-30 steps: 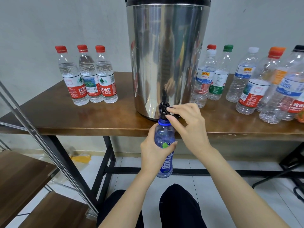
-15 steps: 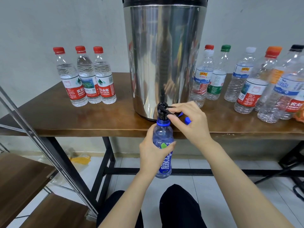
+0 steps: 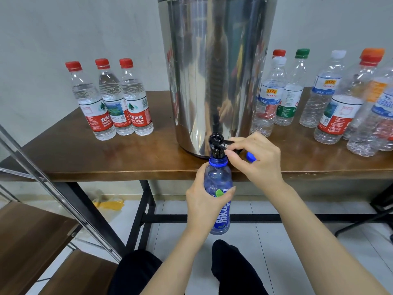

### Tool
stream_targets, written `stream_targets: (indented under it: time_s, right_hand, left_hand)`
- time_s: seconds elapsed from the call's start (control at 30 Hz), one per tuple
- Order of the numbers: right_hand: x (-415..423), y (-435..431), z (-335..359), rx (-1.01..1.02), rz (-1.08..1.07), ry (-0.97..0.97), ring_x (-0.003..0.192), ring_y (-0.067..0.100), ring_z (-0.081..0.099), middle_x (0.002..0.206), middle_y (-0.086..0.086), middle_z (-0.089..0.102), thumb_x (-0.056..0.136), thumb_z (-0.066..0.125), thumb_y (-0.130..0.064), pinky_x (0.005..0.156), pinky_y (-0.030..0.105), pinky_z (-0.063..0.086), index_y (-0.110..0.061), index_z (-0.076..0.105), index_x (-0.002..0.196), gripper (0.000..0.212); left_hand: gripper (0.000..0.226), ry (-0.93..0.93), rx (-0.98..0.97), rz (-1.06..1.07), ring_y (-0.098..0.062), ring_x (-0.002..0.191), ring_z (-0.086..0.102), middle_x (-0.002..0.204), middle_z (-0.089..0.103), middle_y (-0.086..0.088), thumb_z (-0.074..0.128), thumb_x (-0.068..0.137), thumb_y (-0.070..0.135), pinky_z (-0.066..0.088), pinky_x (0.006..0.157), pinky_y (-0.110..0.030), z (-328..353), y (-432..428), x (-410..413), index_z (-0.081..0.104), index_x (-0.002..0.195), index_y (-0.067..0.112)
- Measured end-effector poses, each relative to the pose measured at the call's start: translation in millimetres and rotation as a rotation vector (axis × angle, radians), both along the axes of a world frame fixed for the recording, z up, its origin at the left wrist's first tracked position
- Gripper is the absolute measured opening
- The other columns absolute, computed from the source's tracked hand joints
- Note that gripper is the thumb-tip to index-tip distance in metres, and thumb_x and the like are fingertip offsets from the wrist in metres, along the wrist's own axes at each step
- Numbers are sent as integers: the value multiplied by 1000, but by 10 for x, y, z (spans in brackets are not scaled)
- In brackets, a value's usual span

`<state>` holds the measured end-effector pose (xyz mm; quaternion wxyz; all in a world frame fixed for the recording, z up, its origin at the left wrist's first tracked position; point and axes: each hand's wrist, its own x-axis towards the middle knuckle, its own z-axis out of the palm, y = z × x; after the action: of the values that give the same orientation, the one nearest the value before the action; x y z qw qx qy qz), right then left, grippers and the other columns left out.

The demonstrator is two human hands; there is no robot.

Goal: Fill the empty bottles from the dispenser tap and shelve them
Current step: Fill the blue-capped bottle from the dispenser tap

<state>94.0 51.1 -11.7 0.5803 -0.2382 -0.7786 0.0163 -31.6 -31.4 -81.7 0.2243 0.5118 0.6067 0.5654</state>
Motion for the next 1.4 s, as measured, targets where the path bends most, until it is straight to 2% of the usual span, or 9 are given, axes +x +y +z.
stream_targets:
  time_s: [0.13,0.2,0.5,0.67,0.9,1.03,1.13,1.27,1.4]
  right_hand:
    - [-15,21,-31,-1,6,20,80,-1,52,85,-6,69,86,68,-24,78,10,39,-6,75,80,20]
    - [-19,15,-34,-7,12,31,81,-5,49,86,-8,67,86,68,-24,78,9,38,-7,75,80,19]
    - [-41,-54,-9,-68,35,45,76,2,52,85,-11,64,84,69,-26,74,6,39,-8,75,79,19]
    - [-31,-27,-17,-58,61,45,79,2,52,86,-13,62,85,68,-26,75,7,40,-8,74,79,19]
    - [-40,45,-41,-43,116,39,79,11,60,91,-2,73,85,70,-29,71,21,51,-8,75,81,22]
    - [-41,26,-25,-51,102,35,77,9,58,87,-10,67,86,69,-28,71,18,48,-8,74,80,21]
    - [-38,2,-23,-79,87,37,76,8,57,87,-15,62,86,70,-27,72,14,45,-9,74,80,19]
    - [-23,-29,-24,-96,70,35,77,3,55,85,-10,64,86,69,-27,73,11,43,-8,74,81,20]
    - [-33,-56,-34,-81,48,38,77,6,56,85,-6,68,86,68,-28,74,9,42,-8,74,81,21]
  left_hand:
    - [74,-19,-8,-5,16,97,59,98,56,50,89,70,21,45,76,-2,36,-8,12,41,113,56]
    - [73,-26,-6,-2,16,96,59,98,56,50,88,70,20,45,75,-2,45,-9,23,42,113,56]
    - [72,-26,-12,36,14,99,59,102,59,40,89,69,29,47,76,-4,33,-23,44,42,114,58]
    - [73,-20,-11,45,15,98,60,100,57,47,89,69,27,46,74,-3,21,-23,75,41,114,58]
    - [75,26,17,87,17,98,59,104,55,50,89,69,25,44,76,-1,22,-16,65,41,117,56]
    - [73,18,37,88,16,99,59,105,56,48,89,70,23,43,77,-1,16,-16,83,42,117,55]
    - [73,3,50,72,10,101,62,108,61,40,89,69,23,46,80,-5,-9,-13,71,45,120,52]
    - [73,-10,40,54,8,97,64,104,64,36,90,68,24,47,79,-6,-17,-19,57,45,117,54]
    - [73,2,43,60,8,98,63,106,64,33,90,68,27,47,80,-6,-40,-10,49,45,121,51]
